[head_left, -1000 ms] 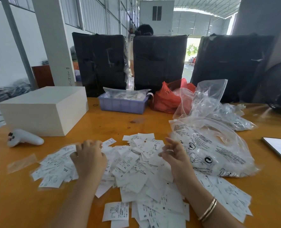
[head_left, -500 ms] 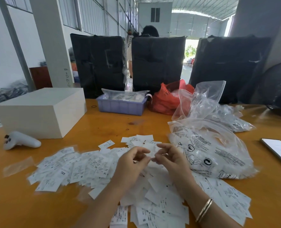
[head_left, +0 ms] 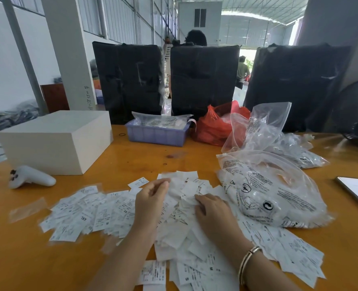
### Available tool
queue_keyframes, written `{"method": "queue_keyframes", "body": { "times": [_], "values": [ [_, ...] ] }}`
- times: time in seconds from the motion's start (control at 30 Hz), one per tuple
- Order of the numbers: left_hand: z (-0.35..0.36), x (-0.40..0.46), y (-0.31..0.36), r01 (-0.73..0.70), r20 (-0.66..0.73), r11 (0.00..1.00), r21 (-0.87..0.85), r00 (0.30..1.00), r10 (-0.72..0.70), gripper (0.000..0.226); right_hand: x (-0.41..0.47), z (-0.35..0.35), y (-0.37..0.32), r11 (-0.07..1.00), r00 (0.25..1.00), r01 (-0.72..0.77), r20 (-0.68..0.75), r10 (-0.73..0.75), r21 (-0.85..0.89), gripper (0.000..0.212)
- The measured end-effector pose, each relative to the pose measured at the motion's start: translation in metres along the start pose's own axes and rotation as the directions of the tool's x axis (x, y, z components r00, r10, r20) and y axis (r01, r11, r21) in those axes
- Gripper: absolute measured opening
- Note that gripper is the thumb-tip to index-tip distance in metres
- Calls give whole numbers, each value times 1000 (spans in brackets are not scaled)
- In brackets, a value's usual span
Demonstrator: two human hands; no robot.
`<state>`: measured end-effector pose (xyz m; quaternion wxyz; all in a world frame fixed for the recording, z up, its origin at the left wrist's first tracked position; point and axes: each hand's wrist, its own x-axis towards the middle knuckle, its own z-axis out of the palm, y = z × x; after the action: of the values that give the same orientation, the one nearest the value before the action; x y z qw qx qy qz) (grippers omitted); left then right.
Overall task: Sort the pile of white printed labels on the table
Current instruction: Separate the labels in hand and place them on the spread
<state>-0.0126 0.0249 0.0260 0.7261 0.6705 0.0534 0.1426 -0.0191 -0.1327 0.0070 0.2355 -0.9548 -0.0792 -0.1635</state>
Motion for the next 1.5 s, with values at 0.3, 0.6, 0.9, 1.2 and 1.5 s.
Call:
{"method": "queue_keyframes", "body": {
  "times": [0.3,0.6,0.9,1.2,1.5],
  "values": [
    [3,-4,3,-33,96,999,-11,995,34,7,1,-6,3,914,977,-85,-149,155,396,19],
    [6,-3,-4,-78,271,997,-8,960,78,26,-4,-22,4,405,933,-119,-38,357,906,41],
    [6,-2,-9,-170,328,977,126,937,121,21,-5,-23,3,215,929,-127,40,368,968,25],
    [9,-7,-7,-262,340,946,192,922,186,23,-4,-17,0,241,940,-40,-45,339,970,43],
    [8,-7,-7,-289,297,933,216,929,220,22,-5,-16,-1,309,953,-43,-54,300,950,47]
  ]
}}
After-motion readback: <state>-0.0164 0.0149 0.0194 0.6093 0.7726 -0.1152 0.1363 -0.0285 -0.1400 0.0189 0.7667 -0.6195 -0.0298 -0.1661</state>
